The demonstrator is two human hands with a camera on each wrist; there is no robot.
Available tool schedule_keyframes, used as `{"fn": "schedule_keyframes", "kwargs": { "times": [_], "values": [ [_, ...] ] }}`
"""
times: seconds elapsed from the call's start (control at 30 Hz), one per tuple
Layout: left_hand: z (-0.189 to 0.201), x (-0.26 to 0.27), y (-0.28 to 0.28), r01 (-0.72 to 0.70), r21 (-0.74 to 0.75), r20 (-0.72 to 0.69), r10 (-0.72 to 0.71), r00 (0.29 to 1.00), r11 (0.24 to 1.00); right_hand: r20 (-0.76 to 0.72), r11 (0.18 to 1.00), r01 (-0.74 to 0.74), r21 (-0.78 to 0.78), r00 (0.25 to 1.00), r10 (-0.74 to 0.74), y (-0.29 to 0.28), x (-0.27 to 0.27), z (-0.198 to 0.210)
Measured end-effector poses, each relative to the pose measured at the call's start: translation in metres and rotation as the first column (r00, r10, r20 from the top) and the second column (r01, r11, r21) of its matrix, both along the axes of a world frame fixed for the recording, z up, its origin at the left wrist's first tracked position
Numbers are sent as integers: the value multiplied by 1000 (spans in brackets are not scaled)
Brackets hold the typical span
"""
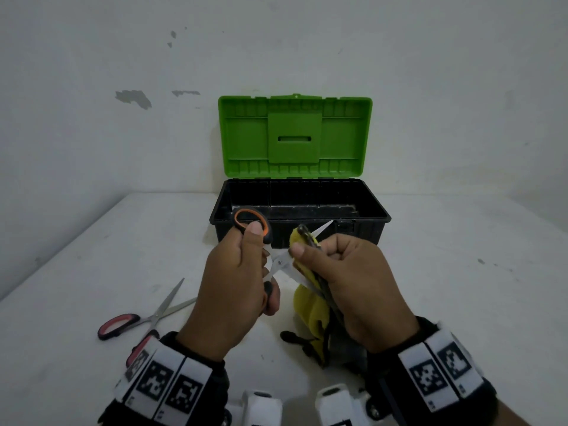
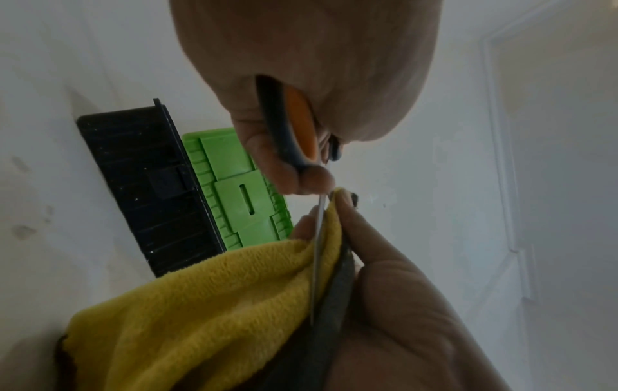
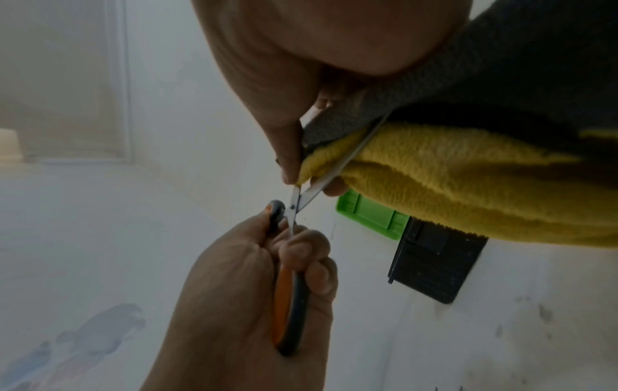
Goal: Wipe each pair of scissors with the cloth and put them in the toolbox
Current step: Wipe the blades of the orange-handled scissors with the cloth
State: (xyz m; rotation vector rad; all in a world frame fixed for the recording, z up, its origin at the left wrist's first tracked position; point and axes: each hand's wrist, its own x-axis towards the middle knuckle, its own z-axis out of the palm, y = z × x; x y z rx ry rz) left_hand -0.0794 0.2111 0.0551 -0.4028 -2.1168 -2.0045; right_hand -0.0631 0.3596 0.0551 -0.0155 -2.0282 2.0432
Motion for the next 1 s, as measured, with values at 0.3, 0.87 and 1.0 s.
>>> {"fn": "schedule_keyframes", "kwargs": {
  "times": [0.3, 0.87, 1.0],
  "values": [
    [-5, 1, -1, 15, 60, 56, -18, 998, 998, 26, 1000, -27, 6, 999, 27, 4, 1, 5],
    [-3, 2, -1, -1, 51, 58, -2, 998, 999, 68, 979, 21, -202, 998, -8, 7, -5, 9],
    [-2, 2, -4, 31, 72, 94, -37, 995, 997, 68, 990, -16, -140, 997, 26, 2, -1, 7]
  ]
}}
